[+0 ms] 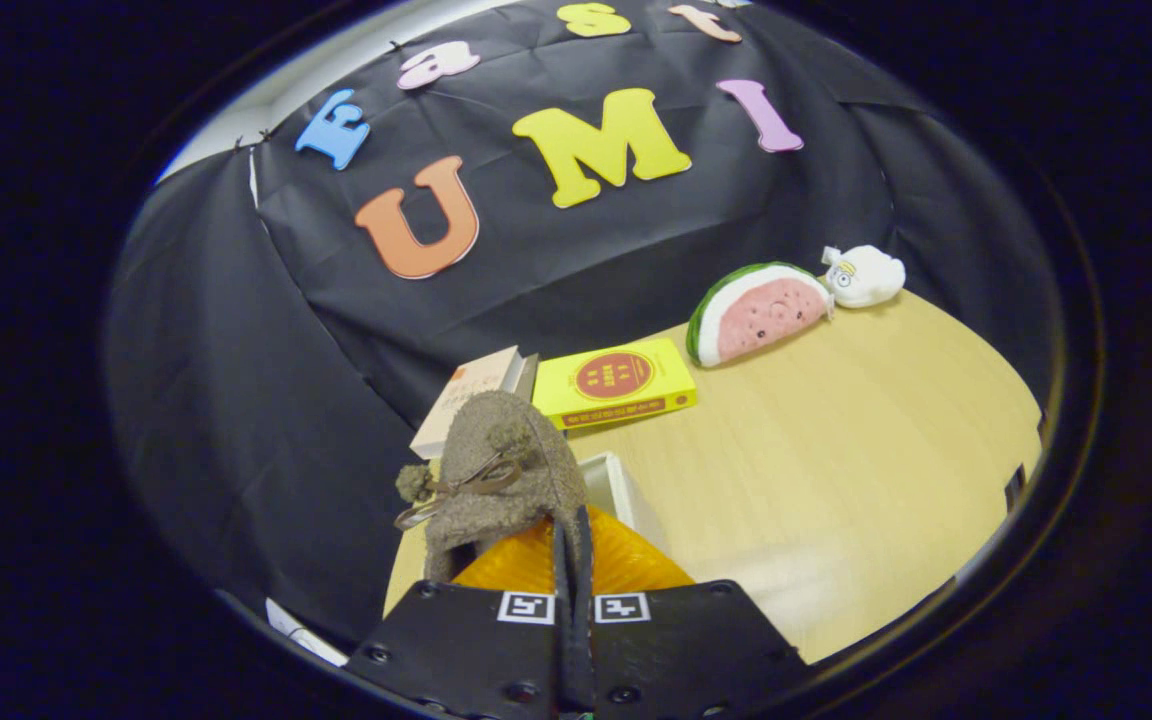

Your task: Open the storage box then place both shoes into the box .Put the left shoe in first, then the right shoe, with the right side of both shoes facing outward in a uniform manner.

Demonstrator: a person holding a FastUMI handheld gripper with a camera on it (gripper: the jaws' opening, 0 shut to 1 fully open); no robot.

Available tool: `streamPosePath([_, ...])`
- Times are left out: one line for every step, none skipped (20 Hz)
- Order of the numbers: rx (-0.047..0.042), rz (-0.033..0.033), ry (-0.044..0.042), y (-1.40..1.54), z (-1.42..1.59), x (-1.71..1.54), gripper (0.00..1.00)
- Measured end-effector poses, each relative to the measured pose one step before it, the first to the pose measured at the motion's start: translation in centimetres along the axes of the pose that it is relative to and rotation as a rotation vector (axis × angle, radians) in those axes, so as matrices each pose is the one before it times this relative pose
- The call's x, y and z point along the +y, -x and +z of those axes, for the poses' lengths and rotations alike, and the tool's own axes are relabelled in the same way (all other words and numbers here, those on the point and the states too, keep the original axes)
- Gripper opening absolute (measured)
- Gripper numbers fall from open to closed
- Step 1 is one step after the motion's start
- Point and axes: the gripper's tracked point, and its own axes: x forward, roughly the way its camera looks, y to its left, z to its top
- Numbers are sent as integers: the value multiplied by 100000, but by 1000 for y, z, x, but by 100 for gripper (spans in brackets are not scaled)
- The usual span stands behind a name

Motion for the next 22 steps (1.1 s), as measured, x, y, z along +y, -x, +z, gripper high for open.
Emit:
streamPosePath([-862, -1514, -763, -389, -407, -97, 0])
streamPosePath([-892, -1540, -1637, -154, -261, -71, 0])
streamPosePath([-711, -1373, -1433, -228, -398, -144, 0])
streamPosePath([-701, -1231, -531, -275, -210, -94, 0])
streamPosePath([-1198, -1439, -134, -206, -155, -144, 0])
streamPosePath([-1655, -1671, -457, -161, 1, -273, 0])
streamPosePath([-1867, -1482, -765, -76, -120, -123, 0])
streamPosePath([-783, -998, 321, -116, -352, -6, 0])
streamPosePath([213, -559, 484, -50, -712, 171, 0])
streamPosePath([527, -235, 284, -67, -596, 187, 0])
streamPosePath([-139, -627, -114, -113, -447, 69, 0])
streamPosePath([-762, -1525, 111, -220, -185, -210, 0])
streamPosePath([-142, -1818, 229, -168, -268, -372, 0])
streamPosePath([216, -1369, -734, -85, -242, -267, 0])
streamPosePath([620, -102, -1017, -59, -239, 166, 0])
streamPosePath([1091, -406, -296, -112, -226, 0, 0])
streamPosePath([702, -733, -925, 94, -156, -77, 1])
streamPosePath([378, -452, -876, 100, -112, -68, 4])
streamPosePath([258, 418, -200, 69, -198, 328, 6])
streamPosePath([733, 1106, 319, 102, -246, 308, 11])
streamPosePath([2149, 1118, 340, 55, -512, 140, 14])
streamPosePath([3154, 448, -254, 63, -747, 145, 20])
